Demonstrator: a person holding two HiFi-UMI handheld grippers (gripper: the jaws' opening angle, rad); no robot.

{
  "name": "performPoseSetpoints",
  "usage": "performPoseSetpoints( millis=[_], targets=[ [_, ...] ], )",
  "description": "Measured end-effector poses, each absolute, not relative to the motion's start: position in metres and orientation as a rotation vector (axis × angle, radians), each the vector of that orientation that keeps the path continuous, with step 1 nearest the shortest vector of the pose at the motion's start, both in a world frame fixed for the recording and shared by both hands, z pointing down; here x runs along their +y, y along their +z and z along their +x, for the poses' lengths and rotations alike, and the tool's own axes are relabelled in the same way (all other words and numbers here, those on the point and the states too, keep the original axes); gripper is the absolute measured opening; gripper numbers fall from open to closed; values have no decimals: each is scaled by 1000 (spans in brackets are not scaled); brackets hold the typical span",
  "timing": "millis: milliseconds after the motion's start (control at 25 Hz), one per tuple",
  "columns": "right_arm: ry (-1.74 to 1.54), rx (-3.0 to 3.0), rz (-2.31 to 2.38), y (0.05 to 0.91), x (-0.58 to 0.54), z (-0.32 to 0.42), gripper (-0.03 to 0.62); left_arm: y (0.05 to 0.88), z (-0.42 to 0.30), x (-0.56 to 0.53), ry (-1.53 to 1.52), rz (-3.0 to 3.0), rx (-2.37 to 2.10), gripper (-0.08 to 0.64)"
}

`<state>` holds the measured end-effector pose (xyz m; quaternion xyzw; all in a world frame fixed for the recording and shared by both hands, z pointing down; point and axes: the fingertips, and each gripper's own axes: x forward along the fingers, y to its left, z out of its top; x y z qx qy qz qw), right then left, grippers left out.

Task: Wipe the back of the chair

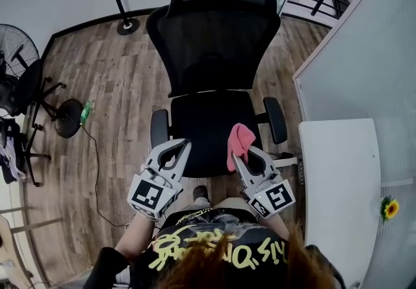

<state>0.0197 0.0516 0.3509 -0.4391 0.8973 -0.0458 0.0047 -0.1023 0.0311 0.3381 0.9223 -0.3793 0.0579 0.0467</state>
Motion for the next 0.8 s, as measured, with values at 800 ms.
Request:
performPoseSetpoints(
  millis=[800],
  targets=[
    [-193, 2876, -1313, 366, -29, 67, 61, 349, -65, -39, 221, 2733, -1229, -11]
  ],
)
